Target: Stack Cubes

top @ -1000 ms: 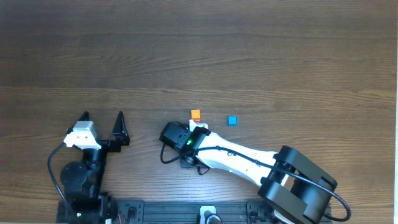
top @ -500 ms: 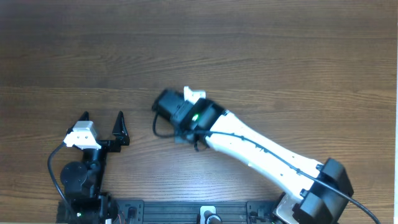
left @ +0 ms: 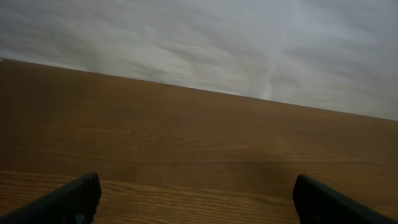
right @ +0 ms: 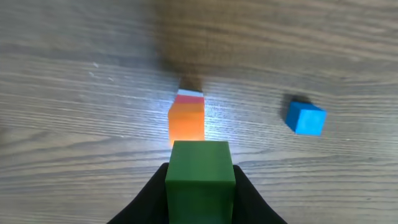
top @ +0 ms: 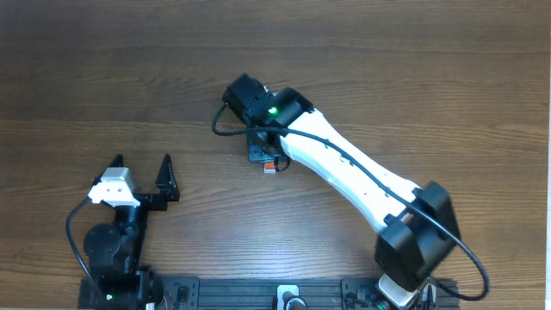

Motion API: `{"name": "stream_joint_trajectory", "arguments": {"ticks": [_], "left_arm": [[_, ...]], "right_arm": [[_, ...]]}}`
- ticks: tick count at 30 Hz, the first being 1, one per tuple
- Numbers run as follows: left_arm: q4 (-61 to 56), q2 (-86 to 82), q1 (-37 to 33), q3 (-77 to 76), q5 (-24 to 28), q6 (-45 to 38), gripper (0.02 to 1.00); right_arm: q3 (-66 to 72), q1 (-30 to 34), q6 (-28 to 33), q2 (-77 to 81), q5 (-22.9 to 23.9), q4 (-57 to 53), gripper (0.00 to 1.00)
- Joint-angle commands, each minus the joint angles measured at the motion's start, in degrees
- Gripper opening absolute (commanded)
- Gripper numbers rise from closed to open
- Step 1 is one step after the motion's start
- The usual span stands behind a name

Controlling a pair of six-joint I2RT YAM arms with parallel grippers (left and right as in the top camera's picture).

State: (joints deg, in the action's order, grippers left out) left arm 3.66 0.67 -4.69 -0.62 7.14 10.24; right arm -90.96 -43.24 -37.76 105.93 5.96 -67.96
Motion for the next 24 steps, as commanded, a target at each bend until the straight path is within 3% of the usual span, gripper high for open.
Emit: {"name": "stream_joint_trajectory", "arguments": {"ticks": [1, 24], "left_arm": [[0.0, -0.5, -0.3, 0.3, 0.7, -0.9, 0.996], [0.0, -0.5, -0.3, 0.3, 0.7, -0.8, 0.998]], "right_arm": [[-0.9, 0.5, 1.2, 1.5, -1.2, -0.5, 0.165], [1.1, 0.4, 1.2, 3.1, -2.5, 2.0, 0.161]]}}
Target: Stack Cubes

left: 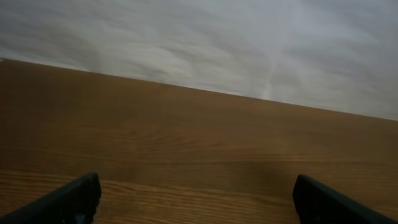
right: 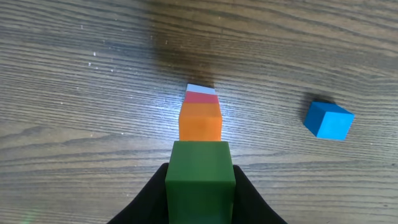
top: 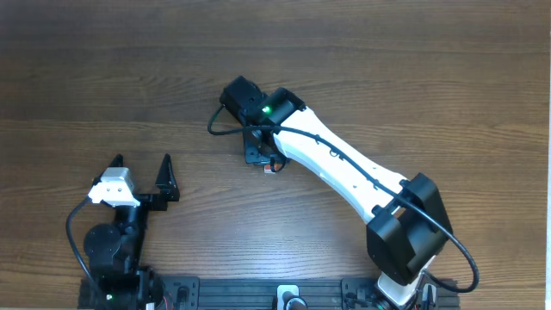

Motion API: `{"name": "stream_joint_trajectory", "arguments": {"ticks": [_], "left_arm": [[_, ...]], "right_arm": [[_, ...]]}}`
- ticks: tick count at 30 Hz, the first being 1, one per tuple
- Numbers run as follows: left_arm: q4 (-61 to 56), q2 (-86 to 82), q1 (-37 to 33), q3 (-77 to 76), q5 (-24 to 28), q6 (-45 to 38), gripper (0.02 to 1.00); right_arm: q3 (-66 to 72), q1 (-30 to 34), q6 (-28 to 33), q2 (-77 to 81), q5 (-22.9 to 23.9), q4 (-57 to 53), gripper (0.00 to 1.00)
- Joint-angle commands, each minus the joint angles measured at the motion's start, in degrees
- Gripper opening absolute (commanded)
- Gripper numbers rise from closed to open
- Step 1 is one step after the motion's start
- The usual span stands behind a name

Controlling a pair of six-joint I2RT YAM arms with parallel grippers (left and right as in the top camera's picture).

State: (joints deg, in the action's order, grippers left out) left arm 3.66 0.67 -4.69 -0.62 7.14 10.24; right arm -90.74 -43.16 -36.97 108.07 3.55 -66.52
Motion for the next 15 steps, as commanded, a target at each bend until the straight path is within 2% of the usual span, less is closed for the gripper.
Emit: {"name": "stream_joint_trajectory", "arguments": {"ticks": [1, 15], "left_arm": [[0.0, -0.5, -0.3, 0.3, 0.7, -0.8, 0.998], [0.0, -0.5, -0.3, 0.3, 0.7, -0.8, 0.998]], "right_arm": [[1.0, 0.3, 0.5, 1.0, -0.1, 0.8, 0.161], [2.0, 0.3, 0.7, 2.1, -0.3, 3.1, 0.172]]}}
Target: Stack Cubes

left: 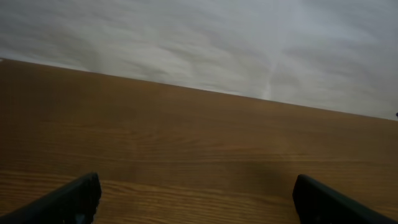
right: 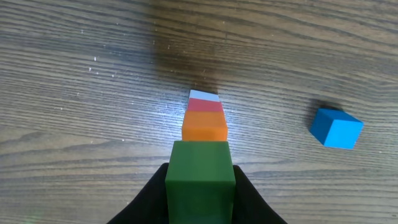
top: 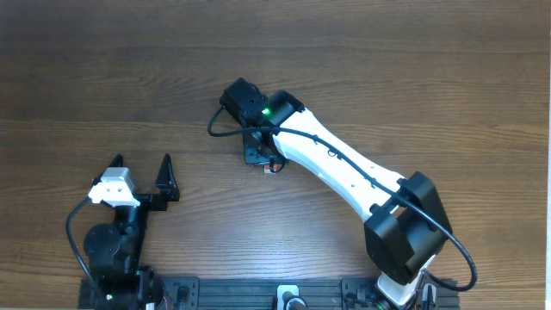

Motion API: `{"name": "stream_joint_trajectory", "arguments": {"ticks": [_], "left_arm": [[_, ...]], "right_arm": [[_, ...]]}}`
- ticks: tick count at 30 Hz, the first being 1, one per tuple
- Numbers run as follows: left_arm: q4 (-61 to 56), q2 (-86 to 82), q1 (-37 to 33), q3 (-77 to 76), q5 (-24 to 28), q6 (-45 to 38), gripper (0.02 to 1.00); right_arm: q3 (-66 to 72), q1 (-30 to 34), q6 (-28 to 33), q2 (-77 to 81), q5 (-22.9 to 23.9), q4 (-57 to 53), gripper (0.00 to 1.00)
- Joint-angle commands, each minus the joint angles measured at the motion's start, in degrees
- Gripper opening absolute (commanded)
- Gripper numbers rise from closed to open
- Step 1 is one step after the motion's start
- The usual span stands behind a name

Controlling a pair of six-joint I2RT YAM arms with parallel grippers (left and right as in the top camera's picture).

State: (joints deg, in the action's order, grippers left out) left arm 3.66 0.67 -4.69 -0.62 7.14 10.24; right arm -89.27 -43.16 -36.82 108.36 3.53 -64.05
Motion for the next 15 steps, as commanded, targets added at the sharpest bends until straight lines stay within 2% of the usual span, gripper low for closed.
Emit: {"name": "stream_joint_trajectory", "arguments": {"ticks": [1, 15], "left_arm": [[0.0, -0.5, -0.3, 0.3, 0.7, -0.9, 0.998], [0.0, -0.5, -0.3, 0.3, 0.7, -0.8, 0.998]], "right_arm": [[0.6, 0.3, 0.5, 2.0, -0.3, 0.6, 0.169], [0.6, 0.4, 0.7, 2.6, -0.3, 1.5, 0.176]]}}
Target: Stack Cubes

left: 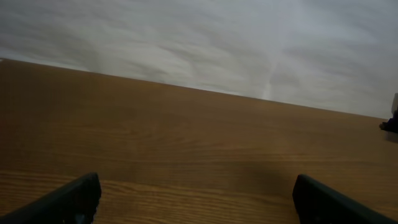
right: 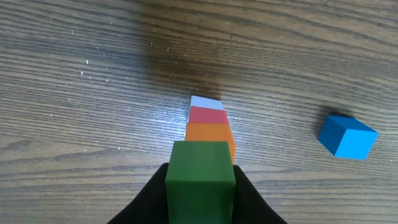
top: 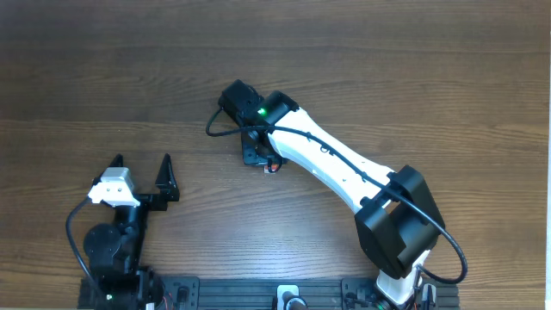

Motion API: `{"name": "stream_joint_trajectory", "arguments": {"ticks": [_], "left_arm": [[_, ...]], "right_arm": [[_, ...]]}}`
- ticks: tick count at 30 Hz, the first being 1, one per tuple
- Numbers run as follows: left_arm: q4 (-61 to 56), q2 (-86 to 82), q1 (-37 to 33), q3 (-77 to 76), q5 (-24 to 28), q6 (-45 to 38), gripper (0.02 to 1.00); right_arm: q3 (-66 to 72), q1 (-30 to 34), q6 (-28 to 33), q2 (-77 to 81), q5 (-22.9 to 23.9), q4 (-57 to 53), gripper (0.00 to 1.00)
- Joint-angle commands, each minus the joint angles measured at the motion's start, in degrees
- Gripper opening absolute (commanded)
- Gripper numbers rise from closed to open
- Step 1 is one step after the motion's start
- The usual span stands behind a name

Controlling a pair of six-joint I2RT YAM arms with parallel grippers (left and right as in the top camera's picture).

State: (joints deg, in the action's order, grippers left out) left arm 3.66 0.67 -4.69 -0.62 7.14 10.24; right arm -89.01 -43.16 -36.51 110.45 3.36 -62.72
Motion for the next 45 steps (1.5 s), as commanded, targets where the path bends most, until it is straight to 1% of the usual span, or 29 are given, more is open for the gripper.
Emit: {"name": "stream_joint_trajectory", "arguments": {"ticks": [1, 13, 33, 42, 45], "left_arm": [[0.0, -0.5, -0.3, 0.3, 0.7, -0.8, 0.998], [0.0, -0.5, -0.3, 0.3, 0.7, -0.8, 0.998], [0.0, -0.5, -0.3, 0.3, 0.7, -0.8, 0.998], [0.0, -0.5, -0.3, 0.3, 0.7, -0.8, 0.998], [0.0, -0.5, -0.3, 0.3, 0.7, -0.9, 0.998]], "right_arm": [[0.3, 0.4, 0.4, 0.5, -0.1, 0.1, 0.178], [0.3, 1.0, 0.3, 0.5, -0.3, -0.1, 0.176], [0.3, 1.1, -0.1, 0.5, -0.6, -1.0, 0.205], [0.3, 1.1, -0.3, 0.5, -0.6, -1.1, 0.235], [0.3, 1.1, -0.3, 0.5, -0.6, -1.1, 0.297]]}}
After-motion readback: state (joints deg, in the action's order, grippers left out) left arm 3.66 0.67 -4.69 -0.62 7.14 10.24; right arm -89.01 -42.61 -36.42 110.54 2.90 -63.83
